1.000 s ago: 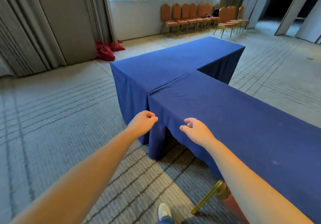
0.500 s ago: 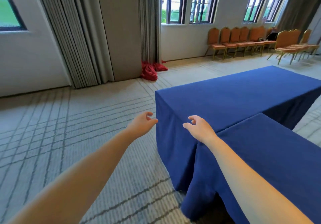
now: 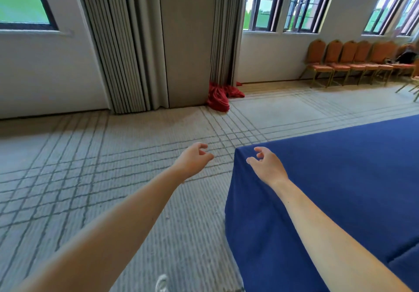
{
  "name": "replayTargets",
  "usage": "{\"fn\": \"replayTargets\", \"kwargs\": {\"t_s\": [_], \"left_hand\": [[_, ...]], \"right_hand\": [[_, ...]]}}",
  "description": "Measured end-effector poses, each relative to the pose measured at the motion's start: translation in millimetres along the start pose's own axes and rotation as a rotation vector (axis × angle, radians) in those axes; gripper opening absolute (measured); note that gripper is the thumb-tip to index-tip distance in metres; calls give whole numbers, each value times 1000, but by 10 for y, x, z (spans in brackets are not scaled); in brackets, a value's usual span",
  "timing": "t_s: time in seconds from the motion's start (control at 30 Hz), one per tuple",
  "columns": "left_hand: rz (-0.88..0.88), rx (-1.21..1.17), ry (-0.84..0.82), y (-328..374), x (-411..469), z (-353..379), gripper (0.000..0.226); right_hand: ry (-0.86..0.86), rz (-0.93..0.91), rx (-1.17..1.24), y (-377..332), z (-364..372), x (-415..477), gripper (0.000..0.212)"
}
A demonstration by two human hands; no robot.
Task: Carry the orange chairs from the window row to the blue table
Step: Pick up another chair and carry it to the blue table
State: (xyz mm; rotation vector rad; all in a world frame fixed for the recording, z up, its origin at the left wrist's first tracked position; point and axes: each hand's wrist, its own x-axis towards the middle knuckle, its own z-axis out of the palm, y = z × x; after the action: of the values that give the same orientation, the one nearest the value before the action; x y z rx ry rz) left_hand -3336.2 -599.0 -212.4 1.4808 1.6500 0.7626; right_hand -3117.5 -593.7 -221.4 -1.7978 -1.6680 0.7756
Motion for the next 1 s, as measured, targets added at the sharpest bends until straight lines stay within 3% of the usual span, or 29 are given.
{"fn": "replayTargets", "kwargs": {"t_s": [0.33,0.67,1.0], "left_hand": [[72,87,-173,21,2764,-880,53],[156,177,-334,272,5051,-523,50],[250,188,-374,1263,7454,-139,48]], "right_hand": [[76,165,109,-505,561,2246,56],[199,352,108,-125,536,4186,61],[328,448,130,45,-77,6431,60]]}}
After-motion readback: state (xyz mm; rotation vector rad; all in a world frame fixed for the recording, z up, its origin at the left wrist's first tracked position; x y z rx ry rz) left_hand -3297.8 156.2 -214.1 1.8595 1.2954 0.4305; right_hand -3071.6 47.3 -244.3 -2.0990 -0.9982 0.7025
